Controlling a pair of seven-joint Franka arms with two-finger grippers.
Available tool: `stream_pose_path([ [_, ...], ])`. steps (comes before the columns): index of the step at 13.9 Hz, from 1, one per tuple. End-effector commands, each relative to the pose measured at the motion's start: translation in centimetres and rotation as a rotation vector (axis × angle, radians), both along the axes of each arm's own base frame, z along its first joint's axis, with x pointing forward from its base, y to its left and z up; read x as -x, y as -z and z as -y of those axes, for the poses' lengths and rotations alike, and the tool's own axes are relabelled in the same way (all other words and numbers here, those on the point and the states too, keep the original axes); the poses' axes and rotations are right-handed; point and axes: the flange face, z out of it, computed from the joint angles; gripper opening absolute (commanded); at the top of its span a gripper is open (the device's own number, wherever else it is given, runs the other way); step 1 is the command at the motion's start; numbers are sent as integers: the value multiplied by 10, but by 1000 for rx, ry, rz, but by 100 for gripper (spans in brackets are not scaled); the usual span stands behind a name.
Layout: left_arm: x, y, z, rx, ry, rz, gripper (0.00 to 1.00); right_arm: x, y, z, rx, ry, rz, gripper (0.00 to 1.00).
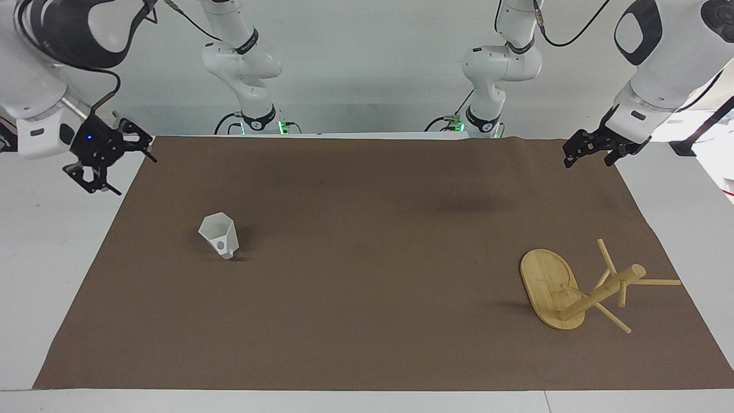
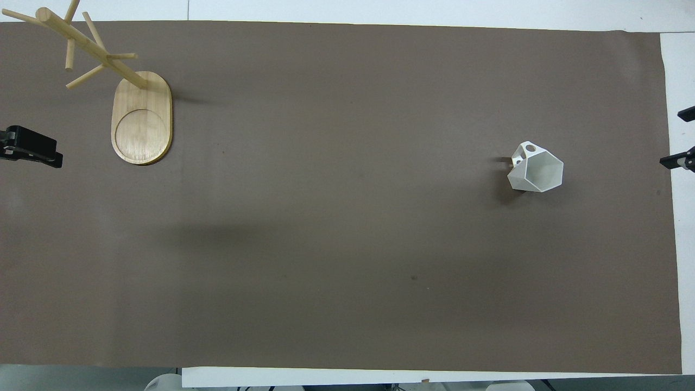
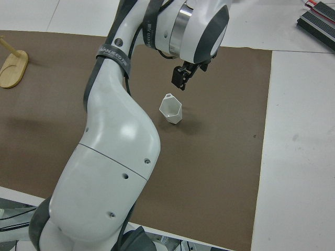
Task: Hang cup on rack
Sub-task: 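Reach the right gripper to the white cup and grasp it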
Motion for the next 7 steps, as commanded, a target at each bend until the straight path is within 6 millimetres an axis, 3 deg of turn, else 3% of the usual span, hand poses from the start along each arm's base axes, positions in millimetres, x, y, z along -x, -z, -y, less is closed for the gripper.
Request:
stream_pose_path([
  [1, 4, -1, -4, -12, 10, 1, 100, -30, 75, 43, -236, -163, 75, 100],
  [2, 4, -2, -4, -10, 12, 3, 100, -33, 110, 62, -332, -170, 96, 100],
  [4, 4, -2, -4, -10, 12, 3, 100, -32, 179, 80, -546, -179, 122, 100],
  [5, 4, -1, -4, -10, 12, 1, 100, -30, 212, 83, -668, -160, 158, 100],
  [7, 4, -2, -4, -10, 12, 3, 100, -26, 258, 75, -825, -185, 206, 100],
])
